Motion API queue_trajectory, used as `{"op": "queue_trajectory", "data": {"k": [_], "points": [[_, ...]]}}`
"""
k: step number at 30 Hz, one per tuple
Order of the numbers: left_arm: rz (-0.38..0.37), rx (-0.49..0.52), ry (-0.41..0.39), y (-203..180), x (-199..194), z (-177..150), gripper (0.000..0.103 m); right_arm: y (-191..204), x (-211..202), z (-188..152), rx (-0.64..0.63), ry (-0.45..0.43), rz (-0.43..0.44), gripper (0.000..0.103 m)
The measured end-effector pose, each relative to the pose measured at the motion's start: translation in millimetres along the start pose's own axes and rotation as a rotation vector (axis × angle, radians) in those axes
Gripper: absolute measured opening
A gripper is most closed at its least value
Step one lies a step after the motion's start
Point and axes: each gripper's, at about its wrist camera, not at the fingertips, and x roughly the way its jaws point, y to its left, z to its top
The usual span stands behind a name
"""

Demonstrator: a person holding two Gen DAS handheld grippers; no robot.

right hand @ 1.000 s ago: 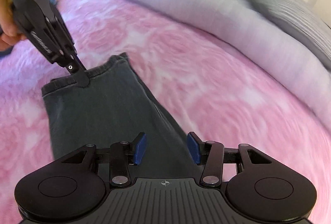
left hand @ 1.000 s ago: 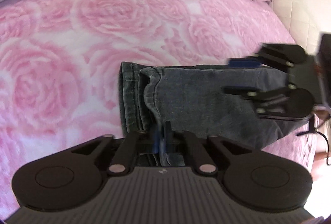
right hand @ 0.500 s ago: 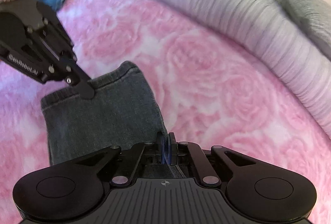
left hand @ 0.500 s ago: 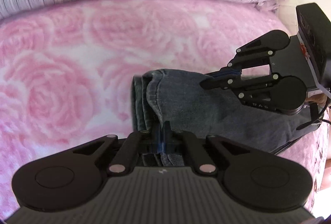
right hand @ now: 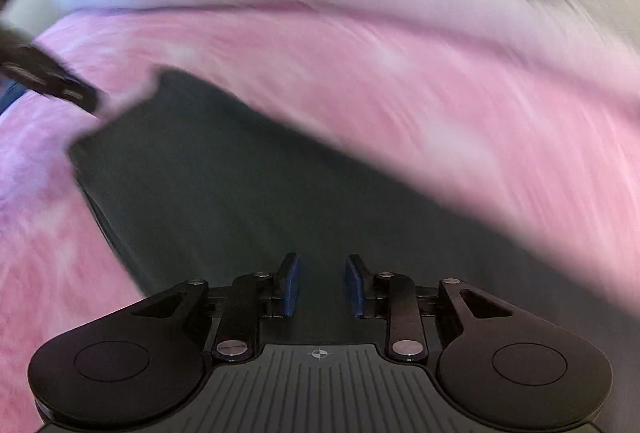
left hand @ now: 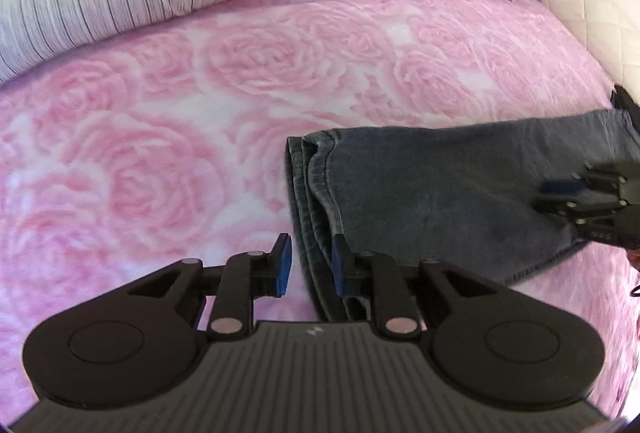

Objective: Fold clothes

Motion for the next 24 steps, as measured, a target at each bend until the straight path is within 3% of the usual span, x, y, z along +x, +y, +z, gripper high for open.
{"op": "queue_trajectory", "data": {"k": [3, 6, 10, 15, 19, 24], "points": [[0.020, 0.112, -0.008, -30.1, -14.4, -0.3, 0.028, -39.2, -46.8, -47.4, 0.216, -0.016, -0.071, 0.031], [-0.012, 0.248, -0.017, -82.9, -16.1, 4.1, 0.034, -70.5, -109.7, -94.1, 0.445, -0.096, -0.177, 0.034], [-0.103, 0.534, -0.037, -188.7, -7.0, 7.2, 0.037, -106.4, -179.2, -150.3, 0.718, -0.177, -0.322, 0.036], [-0.231, 0.857, -0.083, -325.6, 8.7, 7.0, 0.038, -162.6, -217.3, -204.0, 0.941, -0.217, -0.435, 0.036], [-0.276, 1.006, -0.073, -407.5, 34.5, 8.0, 0.038, -210.1, -218.6, -223.4, 1.003, -0.242, -0.440, 0.036], [-0.256, 1.074, -0.043, -456.3, 69.2, 14.3, 0.039, -241.3, -194.6, -226.5, 0.950, -0.212, -0.401, 0.036]]}}
